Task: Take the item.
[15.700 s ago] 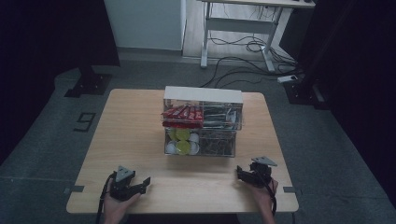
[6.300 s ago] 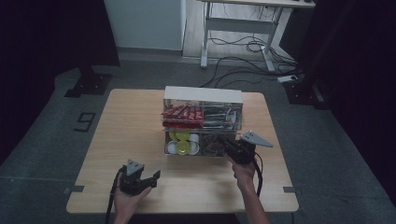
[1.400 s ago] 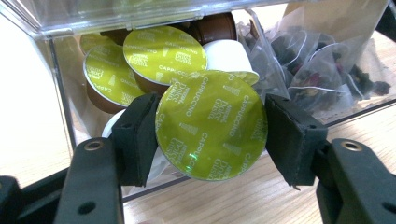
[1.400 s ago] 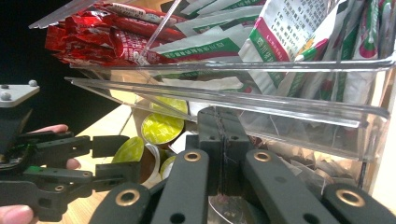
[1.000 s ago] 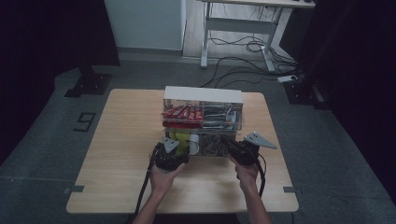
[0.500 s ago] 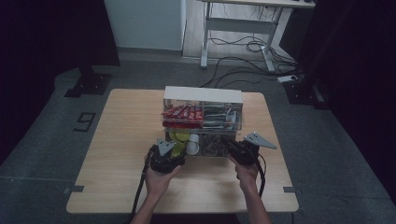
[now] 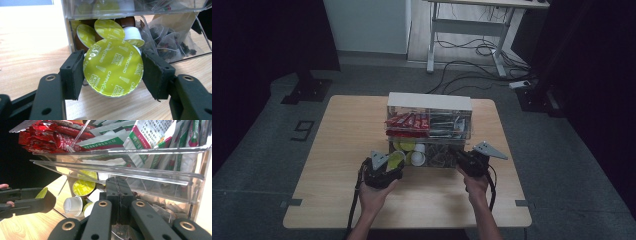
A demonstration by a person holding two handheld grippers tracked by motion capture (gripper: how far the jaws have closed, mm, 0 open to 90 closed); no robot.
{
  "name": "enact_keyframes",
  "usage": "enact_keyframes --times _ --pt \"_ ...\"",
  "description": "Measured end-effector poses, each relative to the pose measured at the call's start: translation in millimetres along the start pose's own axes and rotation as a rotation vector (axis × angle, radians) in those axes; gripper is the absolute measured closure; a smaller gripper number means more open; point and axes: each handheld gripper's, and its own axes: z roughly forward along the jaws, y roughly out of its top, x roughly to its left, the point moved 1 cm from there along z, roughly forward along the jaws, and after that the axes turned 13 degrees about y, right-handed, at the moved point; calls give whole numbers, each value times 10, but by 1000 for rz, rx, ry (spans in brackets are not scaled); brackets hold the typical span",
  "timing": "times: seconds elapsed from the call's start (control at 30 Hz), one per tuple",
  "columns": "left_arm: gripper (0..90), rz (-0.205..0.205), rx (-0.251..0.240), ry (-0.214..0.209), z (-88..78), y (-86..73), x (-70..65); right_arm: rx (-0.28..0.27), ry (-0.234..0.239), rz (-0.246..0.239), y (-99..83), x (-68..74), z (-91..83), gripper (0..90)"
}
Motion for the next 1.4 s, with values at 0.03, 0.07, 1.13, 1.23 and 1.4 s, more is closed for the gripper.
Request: enact_keyframes --times 0.03,0.07,1.13,1.23,1.4 --pt "382 -1 0 2 -4 -5 13 1 -1 1 -1 -2 0 892" --pt "382 -1 1 5 -8 -12 33 1 -1 0 -2 -3 0 892" --pt "383 -66 44 105 -49 -299 642 13 -15 3 -31 -27 16 892" --pt "382 -71 52 112 -29 -328 678 14 -15 3 -34 -29 15 892" --pt "383 -67 75 130 28 -387 735 13 -18 0 -39 -31 20 892"
